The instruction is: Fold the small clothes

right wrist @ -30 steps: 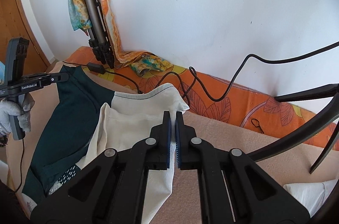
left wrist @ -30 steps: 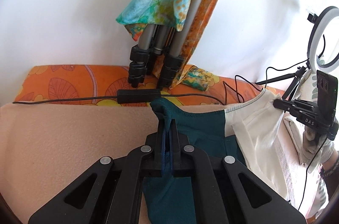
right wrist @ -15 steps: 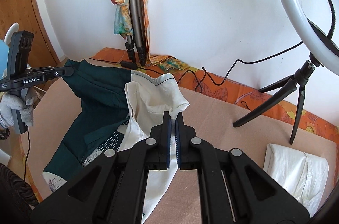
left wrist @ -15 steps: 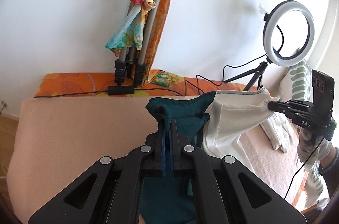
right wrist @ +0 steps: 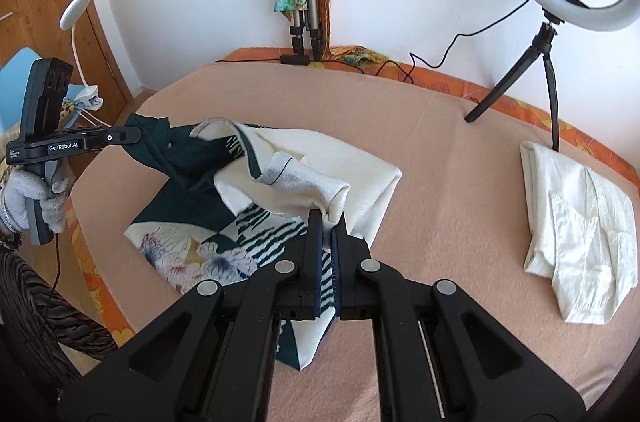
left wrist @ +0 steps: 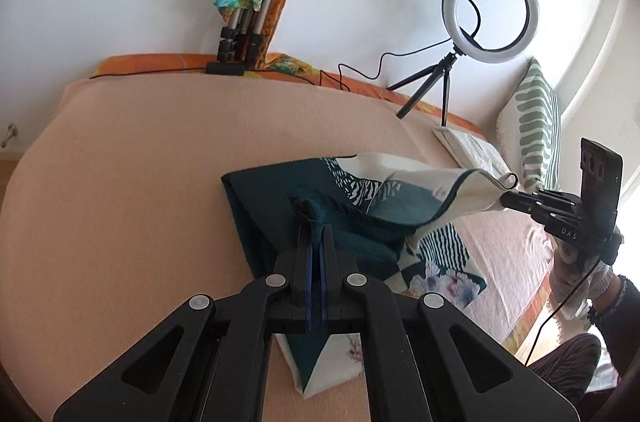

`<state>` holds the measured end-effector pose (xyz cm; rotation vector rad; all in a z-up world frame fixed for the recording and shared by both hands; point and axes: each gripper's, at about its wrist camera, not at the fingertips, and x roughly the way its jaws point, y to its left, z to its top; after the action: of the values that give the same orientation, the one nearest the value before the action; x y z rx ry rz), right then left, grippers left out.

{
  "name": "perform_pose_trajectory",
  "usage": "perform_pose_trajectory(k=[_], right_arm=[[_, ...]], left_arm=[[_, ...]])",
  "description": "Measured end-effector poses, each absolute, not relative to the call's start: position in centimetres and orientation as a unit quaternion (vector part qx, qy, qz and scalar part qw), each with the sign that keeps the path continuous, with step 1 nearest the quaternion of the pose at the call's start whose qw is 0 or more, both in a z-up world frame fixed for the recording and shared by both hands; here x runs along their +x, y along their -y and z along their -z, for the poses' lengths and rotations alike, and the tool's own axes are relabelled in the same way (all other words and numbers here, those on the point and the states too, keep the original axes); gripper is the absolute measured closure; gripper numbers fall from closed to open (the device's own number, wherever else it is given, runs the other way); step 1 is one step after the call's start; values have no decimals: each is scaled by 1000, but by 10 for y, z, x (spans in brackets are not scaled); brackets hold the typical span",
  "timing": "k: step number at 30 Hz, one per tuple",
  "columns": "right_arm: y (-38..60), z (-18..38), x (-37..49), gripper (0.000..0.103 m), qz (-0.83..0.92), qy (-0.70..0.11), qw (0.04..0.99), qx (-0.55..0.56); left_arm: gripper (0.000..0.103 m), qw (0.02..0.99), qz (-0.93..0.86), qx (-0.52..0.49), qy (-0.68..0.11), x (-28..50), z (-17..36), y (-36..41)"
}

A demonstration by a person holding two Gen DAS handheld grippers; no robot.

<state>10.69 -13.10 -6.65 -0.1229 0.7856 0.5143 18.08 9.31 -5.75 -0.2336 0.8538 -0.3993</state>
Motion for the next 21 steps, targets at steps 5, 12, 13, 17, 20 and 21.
perform_pose_trajectory(k=[5,12,13,17,20,21], right_arm=[[137,95,80,98,-236,-388,888,-74],[152,102,64,98,-213,-386,890,-116],[155,101,63,98,-215,-387,888,-122],[175,94,50,98,-211,-385,891,-113],[200,95,54,96,-222,-407,886,-22],[207,99,59,86,-223,-420,880,20]], left_arm=[[102,881,190,-75,-427,146,81,-87],[100,874,188,-43,-445,121,88,-88],[96,876,188,-40,-442,117,86,-91],[90,876,193,-63,-438,100,75,-106],[77,876,191,-103,-431,89,68,-120],[67,870,193,-136,-433,90,69,-126]])
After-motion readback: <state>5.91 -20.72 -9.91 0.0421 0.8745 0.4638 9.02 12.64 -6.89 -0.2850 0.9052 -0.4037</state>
